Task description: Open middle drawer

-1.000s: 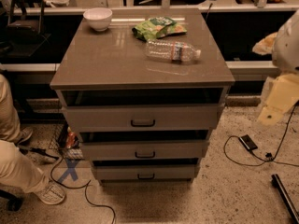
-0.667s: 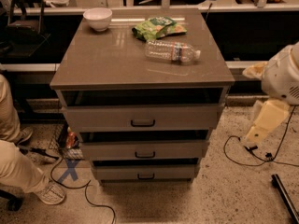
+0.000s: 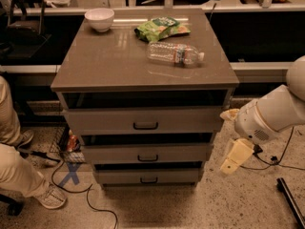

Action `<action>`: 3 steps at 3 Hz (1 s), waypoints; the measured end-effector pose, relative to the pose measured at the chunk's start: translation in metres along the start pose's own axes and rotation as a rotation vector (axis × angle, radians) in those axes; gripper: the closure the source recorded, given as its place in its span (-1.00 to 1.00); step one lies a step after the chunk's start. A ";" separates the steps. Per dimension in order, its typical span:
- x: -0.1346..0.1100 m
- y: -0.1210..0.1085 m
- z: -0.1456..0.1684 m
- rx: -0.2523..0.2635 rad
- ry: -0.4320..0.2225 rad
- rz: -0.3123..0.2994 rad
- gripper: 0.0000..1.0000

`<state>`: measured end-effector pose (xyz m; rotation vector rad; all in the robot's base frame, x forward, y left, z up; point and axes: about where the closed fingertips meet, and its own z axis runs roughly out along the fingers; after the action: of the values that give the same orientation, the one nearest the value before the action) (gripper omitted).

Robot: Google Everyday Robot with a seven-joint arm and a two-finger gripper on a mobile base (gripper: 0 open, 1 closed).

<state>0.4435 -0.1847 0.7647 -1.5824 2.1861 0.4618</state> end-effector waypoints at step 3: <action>0.031 -0.006 0.111 -0.005 0.043 -0.059 -1.00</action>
Offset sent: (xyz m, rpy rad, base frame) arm 0.0071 0.0243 -0.0947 -0.0126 -0.0274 0.0477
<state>0.4544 -0.1578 0.6528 -1.6688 2.1646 0.4192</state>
